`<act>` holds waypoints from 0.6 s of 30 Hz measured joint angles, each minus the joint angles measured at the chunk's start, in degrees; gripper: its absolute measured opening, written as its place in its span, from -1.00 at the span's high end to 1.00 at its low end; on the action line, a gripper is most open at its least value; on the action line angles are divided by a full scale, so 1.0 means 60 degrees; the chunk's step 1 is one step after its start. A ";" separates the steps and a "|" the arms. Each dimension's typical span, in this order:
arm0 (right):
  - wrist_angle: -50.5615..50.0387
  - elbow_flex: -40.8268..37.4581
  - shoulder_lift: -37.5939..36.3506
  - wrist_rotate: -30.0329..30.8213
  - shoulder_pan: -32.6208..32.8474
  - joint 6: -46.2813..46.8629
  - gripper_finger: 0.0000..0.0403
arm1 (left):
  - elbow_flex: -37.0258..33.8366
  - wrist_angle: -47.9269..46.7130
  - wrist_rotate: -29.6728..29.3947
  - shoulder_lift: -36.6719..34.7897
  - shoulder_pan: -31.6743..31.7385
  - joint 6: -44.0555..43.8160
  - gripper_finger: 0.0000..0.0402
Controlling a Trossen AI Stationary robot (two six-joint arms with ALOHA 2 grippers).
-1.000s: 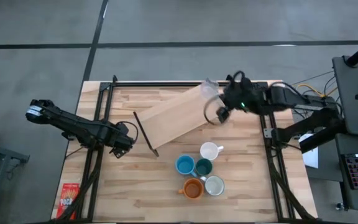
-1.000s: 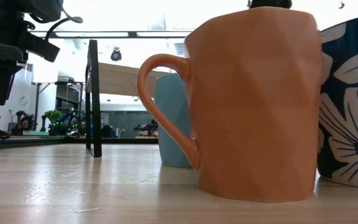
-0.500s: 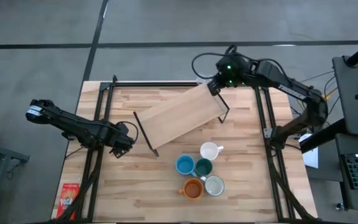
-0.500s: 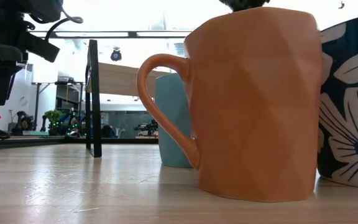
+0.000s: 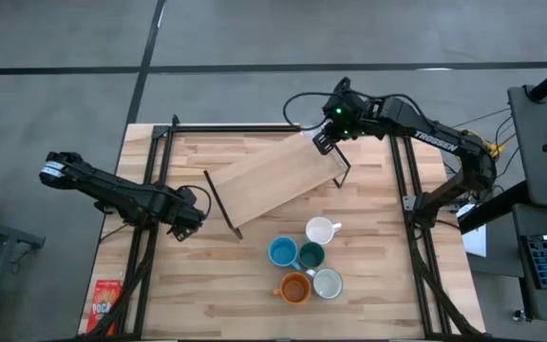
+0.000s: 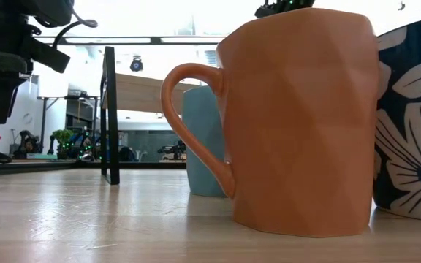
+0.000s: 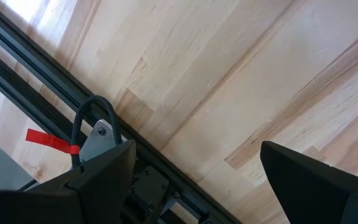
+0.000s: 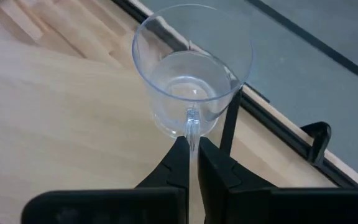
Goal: Stack small to large cups/mugs on shelf
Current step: Put the transparent mug on the shelf
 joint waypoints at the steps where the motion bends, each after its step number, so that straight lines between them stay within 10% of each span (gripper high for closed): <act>1: 0.0110 -0.0088 0.0000 0.0000 0.0007 -0.0036 0.96 | 0.0000 -0.0003 -0.0004 0.0000 0.0000 -0.0004 -0.65; 18: 0.1915 -0.1452 -0.0040 0.0117 -0.0071 -0.0141 0.96 | 0.0000 -0.0004 -0.0044 0.0000 -0.0007 -0.0025 -0.65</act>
